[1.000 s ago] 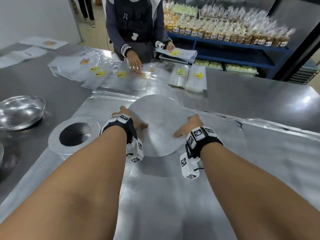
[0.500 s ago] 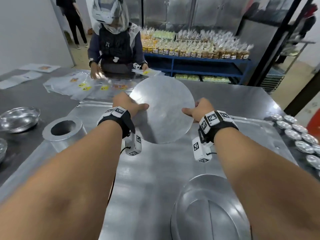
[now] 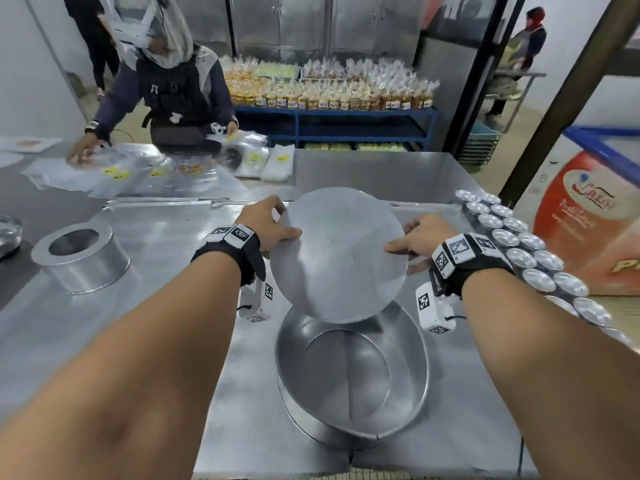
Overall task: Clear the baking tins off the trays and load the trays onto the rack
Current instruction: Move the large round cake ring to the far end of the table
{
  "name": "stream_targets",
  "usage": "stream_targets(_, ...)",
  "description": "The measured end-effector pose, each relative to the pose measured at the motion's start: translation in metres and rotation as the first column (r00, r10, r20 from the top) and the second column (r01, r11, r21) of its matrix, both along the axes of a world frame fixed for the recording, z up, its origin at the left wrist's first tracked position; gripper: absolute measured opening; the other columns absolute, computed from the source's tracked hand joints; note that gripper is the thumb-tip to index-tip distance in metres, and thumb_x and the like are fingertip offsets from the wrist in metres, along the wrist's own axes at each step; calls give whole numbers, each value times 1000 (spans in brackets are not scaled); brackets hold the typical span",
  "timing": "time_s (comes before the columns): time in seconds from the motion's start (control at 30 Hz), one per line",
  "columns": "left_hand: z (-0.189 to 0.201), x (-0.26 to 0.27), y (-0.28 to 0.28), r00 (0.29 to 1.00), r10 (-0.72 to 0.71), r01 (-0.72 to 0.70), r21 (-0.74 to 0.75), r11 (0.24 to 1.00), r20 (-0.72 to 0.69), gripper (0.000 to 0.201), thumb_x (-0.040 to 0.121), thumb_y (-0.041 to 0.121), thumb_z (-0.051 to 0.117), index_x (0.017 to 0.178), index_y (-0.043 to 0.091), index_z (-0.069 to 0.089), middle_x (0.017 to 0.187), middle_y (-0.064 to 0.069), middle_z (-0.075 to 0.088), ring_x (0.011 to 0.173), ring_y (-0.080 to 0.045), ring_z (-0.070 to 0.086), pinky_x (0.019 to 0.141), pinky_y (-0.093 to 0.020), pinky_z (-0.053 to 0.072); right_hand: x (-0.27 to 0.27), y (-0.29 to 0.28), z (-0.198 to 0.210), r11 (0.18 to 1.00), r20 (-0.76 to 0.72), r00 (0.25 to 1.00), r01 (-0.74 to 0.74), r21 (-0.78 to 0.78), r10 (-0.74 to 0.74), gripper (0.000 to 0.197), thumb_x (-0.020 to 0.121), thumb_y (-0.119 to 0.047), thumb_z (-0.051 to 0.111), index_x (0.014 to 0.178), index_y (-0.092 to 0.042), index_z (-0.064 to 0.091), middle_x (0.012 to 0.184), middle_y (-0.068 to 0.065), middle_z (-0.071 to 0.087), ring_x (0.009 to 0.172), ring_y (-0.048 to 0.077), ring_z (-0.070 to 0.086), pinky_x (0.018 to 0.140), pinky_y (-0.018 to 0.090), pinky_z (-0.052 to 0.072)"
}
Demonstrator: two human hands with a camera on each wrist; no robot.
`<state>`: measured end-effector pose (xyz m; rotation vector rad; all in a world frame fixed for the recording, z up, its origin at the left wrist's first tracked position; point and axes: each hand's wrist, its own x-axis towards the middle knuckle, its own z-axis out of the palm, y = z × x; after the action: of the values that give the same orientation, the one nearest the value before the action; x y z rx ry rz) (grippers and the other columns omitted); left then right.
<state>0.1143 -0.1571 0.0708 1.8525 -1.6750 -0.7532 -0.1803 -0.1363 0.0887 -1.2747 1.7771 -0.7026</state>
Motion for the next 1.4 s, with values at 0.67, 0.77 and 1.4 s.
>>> stream_targets(0.67, -69, -30, 69, 968, -138, 128, 59, 990, 208, 40, 78, 46, 80, 95, 11, 71, 94, -4, 68, 92, -23, 64, 81, -34, 55, -49, 73, -59, 989, 131, 983, -137, 52, 129, 11, 90, -9, 70, 92, -2, 62, 79, 21, 64, 67, 36, 67, 67, 58, 59)
stream_targets(0.77, -68, -36, 69, 969, -157, 158, 12, 987, 189, 46, 77, 41, 82, 112, 15, 68, 108, -2, 66, 101, -20, 61, 83, -29, 49, -49, 76, -55, 984, 152, 978, -158, 78, 144, 14, 88, -7, 71, 96, 2, 63, 81, 21, 63, 63, 37, 70, 61, 50, 61)
stream_targets(1.4, -75, -56, 61, 952, -236, 235, 30, 972, 193, 43, 72, 17, 87, 112, 13, 72, 105, -3, 71, 91, -16, 64, 79, -23, 48, -45, 98, -51, 904, 138, 940, -339, 261, 313, 13, 83, 1, 74, 80, 3, 61, 77, 31, 69, 68, 39, 72, 67, 47, 62)
